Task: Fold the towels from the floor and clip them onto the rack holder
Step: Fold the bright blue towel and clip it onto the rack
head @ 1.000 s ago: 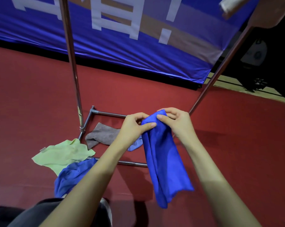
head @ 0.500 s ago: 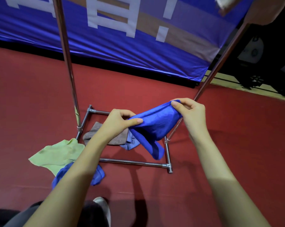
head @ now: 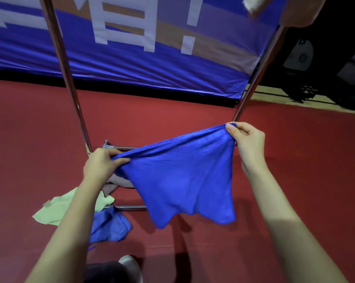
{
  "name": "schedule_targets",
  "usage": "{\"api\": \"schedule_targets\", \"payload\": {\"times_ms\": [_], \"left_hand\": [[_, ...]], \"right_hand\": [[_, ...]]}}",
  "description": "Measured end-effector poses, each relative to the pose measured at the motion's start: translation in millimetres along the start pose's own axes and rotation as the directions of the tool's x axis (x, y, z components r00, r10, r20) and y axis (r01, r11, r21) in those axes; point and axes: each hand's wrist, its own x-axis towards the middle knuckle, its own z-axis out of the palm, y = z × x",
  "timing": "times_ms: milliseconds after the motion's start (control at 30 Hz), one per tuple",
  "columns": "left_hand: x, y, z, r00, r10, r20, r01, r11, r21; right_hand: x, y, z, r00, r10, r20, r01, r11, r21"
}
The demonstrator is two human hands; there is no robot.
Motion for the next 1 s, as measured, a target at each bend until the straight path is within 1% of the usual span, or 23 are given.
{"api": "schedule_targets", "payload": {"times_ms": [100,167,233,333,467,533,567,633,700,733,767,800,833,900,1000], "left_hand": [[0,-8,-6,0.991,-0.131,-0.036,0.128,0.988,-0.086],[-1,-9,-10,0.978,-0.203,-0.053,0.197,0.976,-0.096],[-2,-10,-12,0.974,-0.221,-0.059,0.213,0.970,-0.114],[-4,-13,-18,0.972,-0.225,-0.060,0.210,0.959,-0.190],[-6,-10,-22,0.959,-0.277,-0.068,0.246,0.925,-0.291],[-4,3,-20,0.974,-0.223,-0.046,0.194,0.918,-0.347],[-5,14,-19,0.982,-0.187,-0.016,0.164,0.900,-0.403],[-8,38,-14,0.986,-0.142,0.085,0.165,0.832,-0.530],[-14,60,-9,0.967,-0.129,0.219,0.243,0.726,-0.644],[-17,68,-6,0.953,-0.118,0.281,0.287,0.656,-0.698],[-20,74,-3,0.935,-0.109,0.338,0.335,0.585,-0.739],[-22,80,1,0.920,-0.090,0.382,0.369,0.533,-0.761],[-24,85,6,0.909,-0.069,0.411,0.386,0.511,-0.768],[-28,97,16,0.897,-0.021,0.442,0.391,0.504,-0.770],[-38,112,29,0.897,0.035,0.441,0.372,0.480,-0.795]], "right_hand": [[2,2,-8,1.000,0.008,-0.007,-0.008,1.000,-0.004],[1,4,-11,1.000,0.017,-0.012,-0.017,1.000,0.003],[0,6,-13,1.000,0.025,-0.019,-0.025,1.000,0.006],[1,8,-17,0.999,0.031,-0.037,-0.030,0.999,0.024],[3,13,-22,0.998,0.041,-0.057,-0.039,0.999,0.037],[0,15,-20,0.999,0.044,-0.028,-0.043,0.999,0.018],[-2,16,-18,0.999,0.038,-0.014,-0.038,0.999,-0.001],[-5,17,-14,1.000,0.028,0.001,-0.028,0.999,-0.029],[-8,18,-11,1.000,0.026,0.006,-0.026,0.999,-0.029],[-10,19,-9,1.000,0.028,0.009,-0.028,0.999,-0.024],[-12,20,-6,0.999,0.035,0.011,-0.035,0.999,-0.016],[-15,20,-3,0.999,0.044,0.012,-0.044,0.999,-0.008],[-18,21,0,0.999,0.053,0.015,-0.052,0.999,-0.007],[-26,22,8,0.996,0.073,0.043,-0.073,0.997,-0.012],[-40,22,23,0.989,0.106,0.106,-0.105,0.994,-0.015]]}}
